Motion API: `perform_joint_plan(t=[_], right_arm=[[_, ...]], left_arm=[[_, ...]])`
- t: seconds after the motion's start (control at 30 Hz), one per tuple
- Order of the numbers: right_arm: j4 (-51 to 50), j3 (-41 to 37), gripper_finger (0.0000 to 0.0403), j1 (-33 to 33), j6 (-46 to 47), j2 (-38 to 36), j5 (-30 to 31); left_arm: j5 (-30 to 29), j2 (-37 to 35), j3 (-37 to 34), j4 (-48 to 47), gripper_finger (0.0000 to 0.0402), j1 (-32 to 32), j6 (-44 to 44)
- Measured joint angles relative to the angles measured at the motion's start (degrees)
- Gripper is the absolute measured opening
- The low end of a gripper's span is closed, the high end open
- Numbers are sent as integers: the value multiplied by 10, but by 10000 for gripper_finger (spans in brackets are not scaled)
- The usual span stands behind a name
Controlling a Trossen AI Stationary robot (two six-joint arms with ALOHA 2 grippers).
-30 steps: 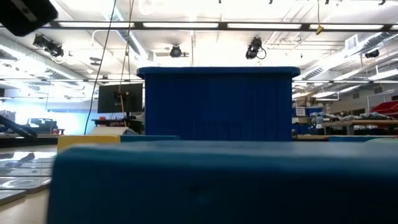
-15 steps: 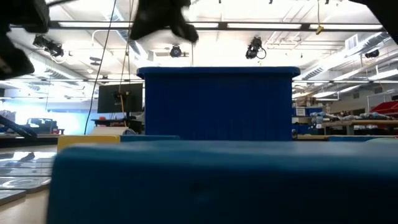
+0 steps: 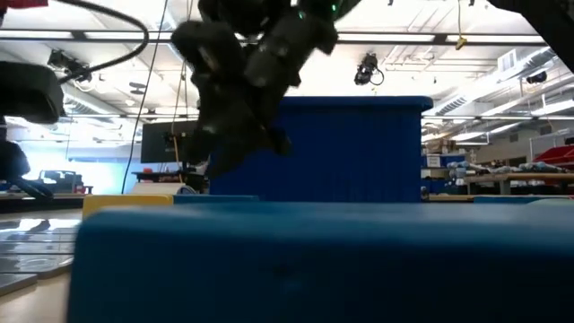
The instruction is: Sort Items/Unsort Items
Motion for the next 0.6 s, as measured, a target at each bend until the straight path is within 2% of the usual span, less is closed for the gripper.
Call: perform_joint_plan(t=[0.23,0.6], right_arm=[[35,-54,201,-7,7,0,3],[111,-95,204,-8,91,0,-47]], left_arm=[[-3,6,-14,14,0,41,-18],[-7,45,-15,51,0,97,14]])
